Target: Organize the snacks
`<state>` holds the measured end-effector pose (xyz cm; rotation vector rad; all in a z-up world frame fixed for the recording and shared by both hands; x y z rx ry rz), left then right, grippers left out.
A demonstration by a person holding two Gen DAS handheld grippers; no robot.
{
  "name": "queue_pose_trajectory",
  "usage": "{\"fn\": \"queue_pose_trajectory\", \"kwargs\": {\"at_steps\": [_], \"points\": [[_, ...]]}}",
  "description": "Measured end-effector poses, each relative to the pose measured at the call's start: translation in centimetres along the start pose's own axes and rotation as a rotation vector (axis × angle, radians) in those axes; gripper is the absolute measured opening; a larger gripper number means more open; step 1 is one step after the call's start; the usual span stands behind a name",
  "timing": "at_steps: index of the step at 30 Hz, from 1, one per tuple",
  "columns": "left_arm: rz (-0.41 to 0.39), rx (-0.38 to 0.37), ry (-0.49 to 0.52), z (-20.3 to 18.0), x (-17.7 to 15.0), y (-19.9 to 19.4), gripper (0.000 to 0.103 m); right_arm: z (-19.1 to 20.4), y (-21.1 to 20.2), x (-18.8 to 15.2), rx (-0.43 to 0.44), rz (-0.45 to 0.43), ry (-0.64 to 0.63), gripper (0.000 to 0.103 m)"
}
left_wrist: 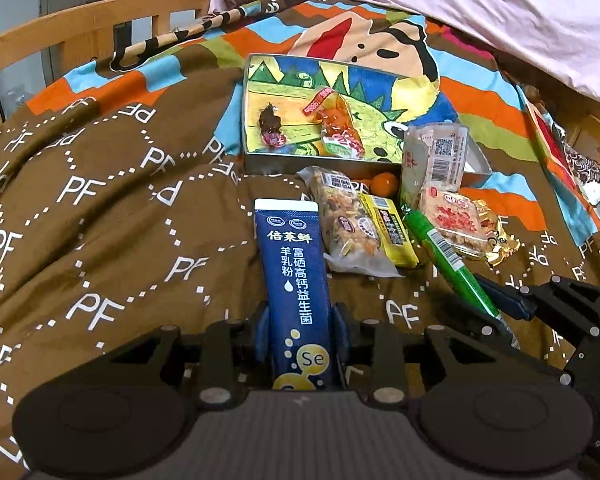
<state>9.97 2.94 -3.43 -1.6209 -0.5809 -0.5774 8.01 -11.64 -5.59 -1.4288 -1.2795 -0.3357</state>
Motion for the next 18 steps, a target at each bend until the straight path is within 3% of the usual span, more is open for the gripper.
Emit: {"fn": "queue_pose_trajectory", "kwargs": {"at_steps": [11,18], "points": [[-0.093,-0.004,-0.032,-0.8,1.4,-0.9,0.035,-0.7,-1.0,0.9,-0.05,-0.073,-0.036,0.019],[-0.148,-0.053,-0.037,-2.6,4.2,-0.7,0.035,-3.1,-1.7,2.1,-0.099,-0.126,-0.009,0.019]]}}
Point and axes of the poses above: each gripper's, at about its wrist camera, not at the fingertips, and y roughly the way its jaws point, z to its left, x to its top, the point moved 5 cm from there along y, roughly the way its jaws point, and after that the axes turned 1 degree about x, right-handed, at the moved point
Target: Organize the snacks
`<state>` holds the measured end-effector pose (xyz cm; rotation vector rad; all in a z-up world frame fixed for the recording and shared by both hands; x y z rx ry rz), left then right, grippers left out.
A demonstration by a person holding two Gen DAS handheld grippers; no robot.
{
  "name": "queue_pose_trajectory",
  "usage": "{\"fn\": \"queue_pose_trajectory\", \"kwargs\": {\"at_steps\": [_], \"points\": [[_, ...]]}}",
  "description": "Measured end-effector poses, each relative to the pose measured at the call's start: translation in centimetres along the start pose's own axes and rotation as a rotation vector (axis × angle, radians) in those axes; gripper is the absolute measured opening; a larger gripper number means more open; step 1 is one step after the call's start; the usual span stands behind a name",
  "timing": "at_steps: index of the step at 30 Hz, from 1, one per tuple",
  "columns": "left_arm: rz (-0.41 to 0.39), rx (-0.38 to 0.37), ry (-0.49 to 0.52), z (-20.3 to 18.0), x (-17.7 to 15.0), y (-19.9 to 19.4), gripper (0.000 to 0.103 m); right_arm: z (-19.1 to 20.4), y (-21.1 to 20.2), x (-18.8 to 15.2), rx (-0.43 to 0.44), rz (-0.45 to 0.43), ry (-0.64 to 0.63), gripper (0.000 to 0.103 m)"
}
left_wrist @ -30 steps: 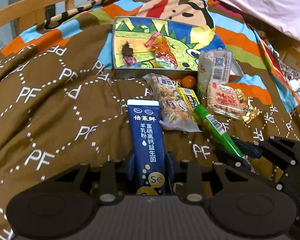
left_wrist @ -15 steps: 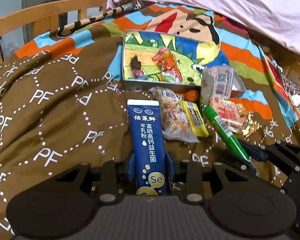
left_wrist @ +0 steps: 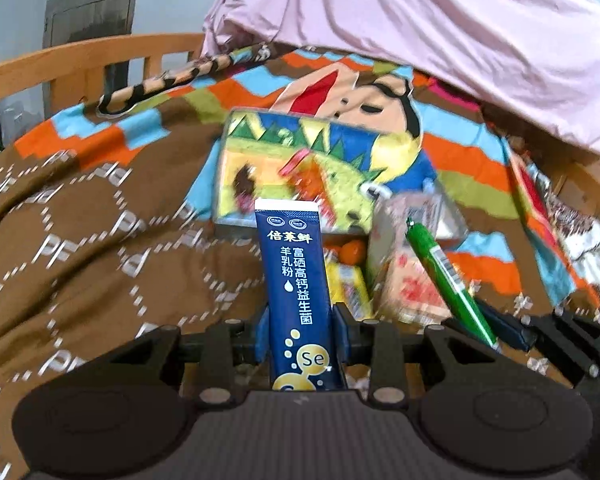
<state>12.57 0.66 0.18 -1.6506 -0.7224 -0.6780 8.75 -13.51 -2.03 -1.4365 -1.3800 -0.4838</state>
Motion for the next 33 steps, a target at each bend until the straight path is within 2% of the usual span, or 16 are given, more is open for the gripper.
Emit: {"fn": "queue_pose_trajectory", "kwargs": {"at_steps": [9,17,22,29,33], "points": [[-0.048,-0.062,-0.006,-3.2,3.3,2.3,0.035,-5.0,1.0,1.2,-0.103,-0.026,0.045,0.019],[-0.069,-0.079,0.0,-4.3,6.8,5.3,0.035,-9.2,3.4,1.7,-0.163,-0.038,0.084,0.019],[-0.092,-0.074,0.002,-4.1,9.4,8.3,0.035,-11.8,7.6,2.9,-0.171,-0.04,0.098,0.019],[-0.126,-0.058,0.027,-3.9,13.3,13.6,0.035,-15.0,15.3,4.3,-0.149,-0.038,0.123,0.019],[-0.115,-0.068,0.028,-3.6,14.6,17.1,0.035,-16.6,19.4,3.8,-0.097,0.02,0.178,0.019]]}}
Point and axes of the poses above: each gripper's, at about its wrist camera, not at the fingertips, and y roughly the way its jaws point, z to its left, x to its top, the point moved 5 cm from there along y, roughly the way its jaws point, and after that the axes turned 1 degree about x, right-handed, at the moved point
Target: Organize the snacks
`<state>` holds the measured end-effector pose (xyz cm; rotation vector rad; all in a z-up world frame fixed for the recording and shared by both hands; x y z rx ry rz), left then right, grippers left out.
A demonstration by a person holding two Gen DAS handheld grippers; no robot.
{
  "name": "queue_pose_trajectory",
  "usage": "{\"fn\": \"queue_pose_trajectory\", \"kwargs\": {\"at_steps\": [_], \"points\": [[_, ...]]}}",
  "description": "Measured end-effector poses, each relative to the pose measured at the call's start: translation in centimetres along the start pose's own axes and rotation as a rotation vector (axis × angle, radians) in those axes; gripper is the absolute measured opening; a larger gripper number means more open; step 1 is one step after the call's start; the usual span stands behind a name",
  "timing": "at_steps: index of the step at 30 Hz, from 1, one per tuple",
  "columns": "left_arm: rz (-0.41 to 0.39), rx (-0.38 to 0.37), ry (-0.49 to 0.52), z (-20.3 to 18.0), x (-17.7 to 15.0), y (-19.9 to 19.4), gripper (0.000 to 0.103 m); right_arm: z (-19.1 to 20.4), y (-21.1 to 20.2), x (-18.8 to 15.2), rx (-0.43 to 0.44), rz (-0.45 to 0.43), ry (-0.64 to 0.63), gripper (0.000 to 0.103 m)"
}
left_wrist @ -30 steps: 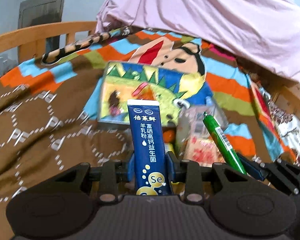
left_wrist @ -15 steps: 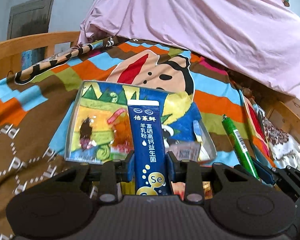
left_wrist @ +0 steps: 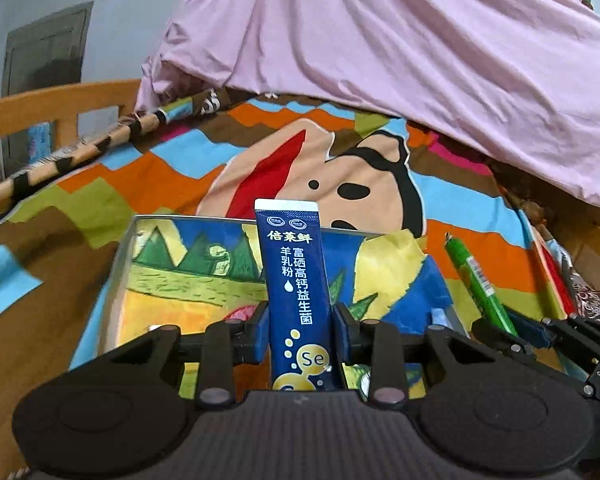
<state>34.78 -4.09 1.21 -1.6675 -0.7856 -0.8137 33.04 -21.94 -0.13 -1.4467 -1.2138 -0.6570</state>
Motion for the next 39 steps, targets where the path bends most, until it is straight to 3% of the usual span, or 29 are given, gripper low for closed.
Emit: {"fn": "queue_pose_trajectory", "kwargs": {"at_steps": [9,17,28,33,39], "points": [[0.056,-0.005,-0.037,1.1,-0.6,5.7,0.035,-0.5,5.8,-2.4,0.028,0.128,0.039,0.019],[0.068,-0.016,0.027,0.1,-1.6,7.4,0.036,-0.5,7.3,-3.2,0.033,0.153,0.052,0.019],[0.151,-0.029,0.1,-0.8,-3.2,8.7,0.038,-0.6,8.1,-4.2,0.051,0.195,0.097,0.019],[0.143,-0.041,0.091,-0.8,-3.1,8.3,0.062,-0.6,7.7,-3.9,0.048,0.182,0.091,0.023],[0.083,-0.046,0.06,-0.7,-2.2,6.3,0.088,-1.1,6.0,-2.6,0.037,0.136,0.104,0.039]]}}
Point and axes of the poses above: each gripper's, at about its wrist camera, not at the fingertips, and y roughly the way its jaws point, z to its left, x to its top, the point moved 5 cm from there along y, roughly the way its jaws point, and after that the axes turned 1 degree about x, right-handed, at the moved point
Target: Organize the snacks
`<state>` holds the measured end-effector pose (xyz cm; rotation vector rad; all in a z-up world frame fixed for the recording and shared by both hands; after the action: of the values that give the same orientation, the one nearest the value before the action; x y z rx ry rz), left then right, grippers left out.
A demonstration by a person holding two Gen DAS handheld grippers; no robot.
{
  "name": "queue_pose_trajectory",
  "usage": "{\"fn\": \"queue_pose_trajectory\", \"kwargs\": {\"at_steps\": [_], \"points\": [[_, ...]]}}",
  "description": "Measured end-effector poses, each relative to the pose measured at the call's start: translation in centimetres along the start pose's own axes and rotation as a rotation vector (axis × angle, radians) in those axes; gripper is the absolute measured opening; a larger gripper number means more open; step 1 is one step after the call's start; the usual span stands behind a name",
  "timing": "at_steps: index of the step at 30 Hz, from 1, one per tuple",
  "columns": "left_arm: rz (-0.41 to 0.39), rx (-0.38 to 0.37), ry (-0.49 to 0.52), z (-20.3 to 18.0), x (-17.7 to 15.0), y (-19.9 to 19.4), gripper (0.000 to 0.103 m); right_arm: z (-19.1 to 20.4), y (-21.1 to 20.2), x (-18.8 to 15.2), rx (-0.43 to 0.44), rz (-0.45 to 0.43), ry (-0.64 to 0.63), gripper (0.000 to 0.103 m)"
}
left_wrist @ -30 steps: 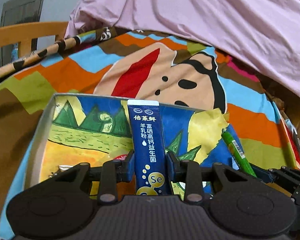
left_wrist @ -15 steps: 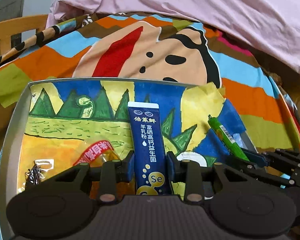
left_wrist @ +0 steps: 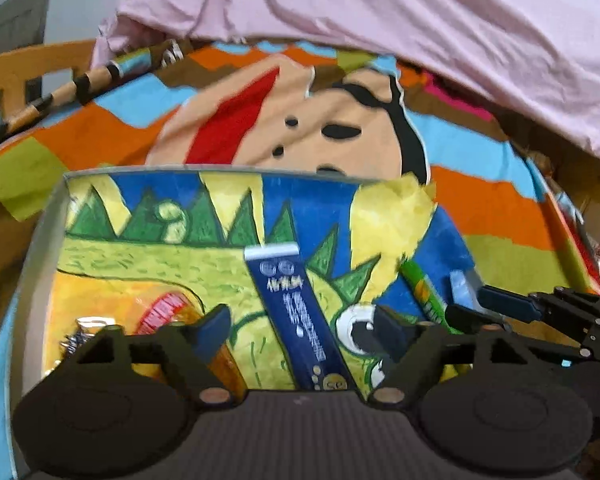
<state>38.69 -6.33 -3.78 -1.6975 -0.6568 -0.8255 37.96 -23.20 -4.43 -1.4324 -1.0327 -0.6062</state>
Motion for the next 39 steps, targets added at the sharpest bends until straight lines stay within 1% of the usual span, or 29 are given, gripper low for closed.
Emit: {"fn": "queue_pose_trajectory", "kwargs": {"at_steps": [2,3,5,6,8,9,11,13,17,22,26,28,31,33,39], "points": [[-0.034,0.011,-0.011,0.1,0.3,-1.2,0.091,-0.3,-1.2,0.4,-0.003,-0.026,0.014,0.053],[-0.05,0.008,-0.02,0.2,0.5,-1.9,0.095,-0.4,-1.7,0.6,-0.004,-0.038,0.023,0.057],[-0.091,0.016,-0.048,0.5,0.7,-3.4,0.101,-0.7,-3.3,1.1,-0.003,-0.074,0.049,0.071],[-0.111,0.018,-0.061,0.6,0.8,-4.3,0.101,-0.8,-4.0,1.4,-0.002,-0.088,0.059,0.074],[-0.137,0.014,-0.074,0.7,0.9,-5.8,0.102,-0.8,-5.7,1.8,0.003,-0.125,0.075,0.083],[-0.148,0.017,-0.078,0.7,0.9,-6.6,0.102,-0.7,-6.7,2.1,0.009,-0.145,0.078,0.086],[-0.164,0.035,-0.083,0.9,0.7,-8.2,0.102,-0.4,-8.4,2.5,0.016,-0.177,0.076,0.097],[-0.187,0.054,-0.088,0.9,0.4,-10.0,0.102,0.0,-10.1,2.9,0.026,-0.211,0.069,0.102],[-0.234,0.095,-0.101,1.1,-1.0,-13.5,0.103,1.0,-13.5,3.1,0.055,-0.251,0.055,0.102],[-0.234,0.117,-0.111,0.9,-3.2,-17.2,0.103,2.4,-17.1,2.2,0.055,-0.274,0.017,0.102],[-0.246,0.134,-0.096,0.2,-5.0,-19.8,0.103,3.4,-19.7,1.0,0.046,-0.286,0.003,0.102],[-0.253,0.134,-0.1,-0.1,-6.0,-21.0,0.103,3.8,-20.8,0.2,0.047,-0.285,0.004,0.102],[-0.258,0.144,-0.072,-0.4,-7.5,-22.4,0.103,4.3,-22.2,-0.9,0.044,-0.274,0.001,0.102],[-0.25,0.149,-0.048,-0.7,-8.4,-23.1,0.103,4.5,-23.1,-1.6,0.043,-0.264,0.009,0.102],[-0.223,0.149,-0.028,-1.2,-10.8,-24.6,0.103,5.3,-24.8,-4.0,0.049,-0.214,0.006,0.102]]}}
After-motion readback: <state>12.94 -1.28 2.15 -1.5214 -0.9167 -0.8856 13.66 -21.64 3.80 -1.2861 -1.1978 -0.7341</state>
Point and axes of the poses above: each gripper's, at about its wrist camera, not at the fingertips, and y roughly the way its jaws point, z to its left, x to its top, the point moved 5 cm from there along y, roughly the way its jaws point, and after that the axes turned 1 degree about x, right-handed, at the moved point
